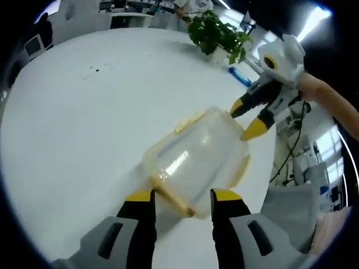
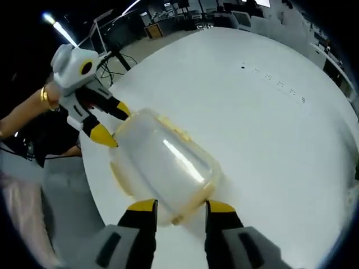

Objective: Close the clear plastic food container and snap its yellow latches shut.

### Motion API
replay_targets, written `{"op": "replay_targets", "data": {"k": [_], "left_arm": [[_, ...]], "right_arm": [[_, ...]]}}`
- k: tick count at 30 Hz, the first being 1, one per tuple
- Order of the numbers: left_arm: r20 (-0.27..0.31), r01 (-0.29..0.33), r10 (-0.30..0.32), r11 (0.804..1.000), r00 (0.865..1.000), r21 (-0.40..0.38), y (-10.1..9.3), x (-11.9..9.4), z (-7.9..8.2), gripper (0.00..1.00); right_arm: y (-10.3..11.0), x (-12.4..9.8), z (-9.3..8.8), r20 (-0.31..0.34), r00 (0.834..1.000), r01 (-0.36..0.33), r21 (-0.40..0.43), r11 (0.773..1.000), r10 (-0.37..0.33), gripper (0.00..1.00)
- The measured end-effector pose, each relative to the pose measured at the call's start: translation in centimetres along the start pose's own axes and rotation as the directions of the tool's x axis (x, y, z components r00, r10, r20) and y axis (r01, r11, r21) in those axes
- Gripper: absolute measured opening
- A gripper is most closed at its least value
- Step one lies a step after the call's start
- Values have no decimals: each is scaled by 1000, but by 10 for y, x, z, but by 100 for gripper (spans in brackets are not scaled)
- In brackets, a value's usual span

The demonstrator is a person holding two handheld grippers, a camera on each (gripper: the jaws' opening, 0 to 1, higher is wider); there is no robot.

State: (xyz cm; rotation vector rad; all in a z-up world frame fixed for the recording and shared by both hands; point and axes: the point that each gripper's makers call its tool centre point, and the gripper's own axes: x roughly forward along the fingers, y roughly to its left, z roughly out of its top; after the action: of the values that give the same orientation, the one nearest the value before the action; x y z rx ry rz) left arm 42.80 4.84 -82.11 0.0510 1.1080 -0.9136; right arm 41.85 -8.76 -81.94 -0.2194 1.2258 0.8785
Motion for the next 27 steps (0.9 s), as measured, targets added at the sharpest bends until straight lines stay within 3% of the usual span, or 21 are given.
{"op": "replay_targets", "data": {"k": [3, 4, 5, 6, 7, 13, 18, 19, 20, 27], "left_arm": [[-12, 11, -11, 1000, 1000, -8, 1, 1, 1, 36], [-10, 15, -15, 999, 1000, -28, 1, 1, 2, 33], [35, 26, -23, 995, 999, -93, -2, 6, 10, 33], [12, 18, -17, 995, 1000, -94, 0, 2, 7, 33], [-5, 15, -15, 999, 1000, -38, -1, -1, 4, 33], [-25, 19, -20, 999, 999, -30, -1, 0, 3, 32], [-4, 13, -13, 1000, 1000, -28, -1, 0, 1, 32], [4, 17, -17, 999, 1000, -31, -1, 2, 3, 32], [-2, 16, -16, 1000, 1000, -22, -2, 0, 2, 32], [-10, 3, -4, 1000, 1000, -14, -3, 1, 0, 32]], "right_arm": [[0, 0, -2, 18, 1000, -7, 57, 998, 6, 27], [0, 1, -3, 29, 999, -17, 75, 997, 15, 27], [5, 2, -4, 43, 998, -47, 120, 992, 42, 27], [0, 1, -2, 64, 998, -28, 129, 991, 19, 26], [0, 1, -3, 57, 998, -26, 115, 993, 20, 26], [0, 3, -2, 43, 997, -65, 130, 989, 60, 26], [1, 3, -4, 33, 997, -70, 137, 988, 66, 25], [7, 4, -3, 50, 991, -127, 135, 983, 121, 25], [5, 1, -4, 63, 992, -118, 183, 976, 108, 25], [4, -1, -2, 77, 992, -110, 142, 984, 100, 26]]}}
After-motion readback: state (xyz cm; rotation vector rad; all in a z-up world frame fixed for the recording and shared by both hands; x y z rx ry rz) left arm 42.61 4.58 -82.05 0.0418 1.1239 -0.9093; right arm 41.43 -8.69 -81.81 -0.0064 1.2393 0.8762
